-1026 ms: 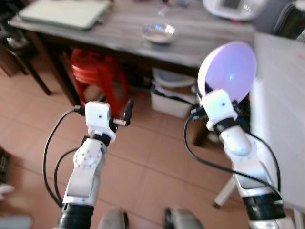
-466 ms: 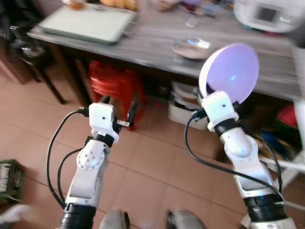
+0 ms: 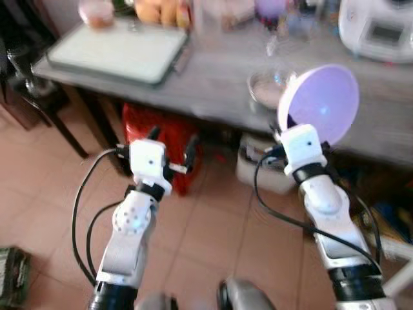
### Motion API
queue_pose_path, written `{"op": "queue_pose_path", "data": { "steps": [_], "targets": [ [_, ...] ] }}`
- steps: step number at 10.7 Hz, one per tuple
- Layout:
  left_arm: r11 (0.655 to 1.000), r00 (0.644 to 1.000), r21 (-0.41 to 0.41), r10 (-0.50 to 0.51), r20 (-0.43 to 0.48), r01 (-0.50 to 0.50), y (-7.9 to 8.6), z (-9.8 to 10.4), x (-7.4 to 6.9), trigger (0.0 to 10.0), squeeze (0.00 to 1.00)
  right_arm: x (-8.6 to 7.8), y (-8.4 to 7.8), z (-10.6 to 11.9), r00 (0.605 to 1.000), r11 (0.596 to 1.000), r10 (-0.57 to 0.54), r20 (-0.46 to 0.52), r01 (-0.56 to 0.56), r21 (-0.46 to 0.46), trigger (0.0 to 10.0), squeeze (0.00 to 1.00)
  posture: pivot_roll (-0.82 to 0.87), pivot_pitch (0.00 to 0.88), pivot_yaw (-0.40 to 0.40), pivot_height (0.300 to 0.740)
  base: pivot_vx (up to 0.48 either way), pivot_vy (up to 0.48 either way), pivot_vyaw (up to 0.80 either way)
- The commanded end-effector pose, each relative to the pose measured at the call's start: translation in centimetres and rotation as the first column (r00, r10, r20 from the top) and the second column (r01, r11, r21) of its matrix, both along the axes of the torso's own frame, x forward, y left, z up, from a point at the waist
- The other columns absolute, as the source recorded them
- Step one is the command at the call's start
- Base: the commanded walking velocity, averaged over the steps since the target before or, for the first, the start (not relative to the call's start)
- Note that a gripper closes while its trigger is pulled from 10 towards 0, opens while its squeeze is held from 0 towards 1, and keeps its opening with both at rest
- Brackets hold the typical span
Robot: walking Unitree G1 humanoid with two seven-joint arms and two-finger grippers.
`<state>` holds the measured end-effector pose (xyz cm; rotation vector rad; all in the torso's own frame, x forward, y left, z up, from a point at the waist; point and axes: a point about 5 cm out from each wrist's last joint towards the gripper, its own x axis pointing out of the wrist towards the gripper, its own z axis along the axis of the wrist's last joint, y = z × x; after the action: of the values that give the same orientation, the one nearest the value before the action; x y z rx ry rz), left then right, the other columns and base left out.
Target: Setting the table
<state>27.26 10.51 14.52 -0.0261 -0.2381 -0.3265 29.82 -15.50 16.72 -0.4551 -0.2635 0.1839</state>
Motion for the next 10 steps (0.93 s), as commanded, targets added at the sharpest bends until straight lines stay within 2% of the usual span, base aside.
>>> {"op": "queue_pose_path", "data": {
  "steps": [1, 3, 6, 8, 9, 10],
  "targets": [
    [1.000, 1.000, 0.005, 0.000, -0.009, 0.000, 0.2, 0.0, -0.2, 10.0, 0.00, 0.2, 0.4, 0.4, 1.000, 1.000, 0.015, 0.023, -0.015, 0.001, 10.0, 0.00, -0.06, 0.138, 0.000, 0.740, 0.480, 0.000, 0.00],
    [1.000, 1.000, 0.001, -0.004, -0.004, 0.004, 0.0, 0.2, -0.3, 10.0, 0.00, 0.8, 0.3, 0.9, 0.999, 1.000, -0.005, 0.038, 0.004, 0.017, 10.0, 0.00, -0.05, 0.137, 0.000, 0.740, 0.480, 0.000, 0.00],
    [1.000, 1.000, -0.001, -0.015, -0.012, 0.015, -0.1, 0.3, -0.6, 10.0, 0.00, 0.8, 0.7, 0.5, 1.000, 0.999, -0.012, 0.025, 0.011, 0.035, 10.0, 0.00, -0.05, 0.134, 0.005, 0.740, 0.480, 0.000, -0.63],
    [1.000, 1.000, -0.020, -0.003, -0.009, 0.003, 0.1, 0.5, -0.5, 10.0, 0.00, 1.0, 0.8, 0.5, 0.999, 0.999, -0.012, 0.032, 0.011, 0.030, 10.0, 0.00, -0.05, 0.137, 0.000, 0.740, 0.444, 0.000, 0.00],
    [0.999, 0.999, -0.019, 0.031, -0.009, -0.031, 0.6, 0.6, -0.6, 10.0, 0.00, 1.0, 0.8, 0.6, 0.999, 1.000, -0.009, 0.033, 0.008, 0.030, 10.0, 0.00, -0.04, 0.137, -0.002, 0.740, 0.000, 0.000, 0.00],
    [0.995, 0.995, -0.015, 0.098, -0.012, -0.098, 1.8, 0.6, -0.9, 10.0, 0.00, 1.2, 0.9, 0.6, 1.000, 1.000, 0.014, 0.028, -0.014, 0.014, 10.0, 0.00, -0.03, 0.141, -0.001, 0.740, 0.000, 0.000, 0.00]
  ]
}}
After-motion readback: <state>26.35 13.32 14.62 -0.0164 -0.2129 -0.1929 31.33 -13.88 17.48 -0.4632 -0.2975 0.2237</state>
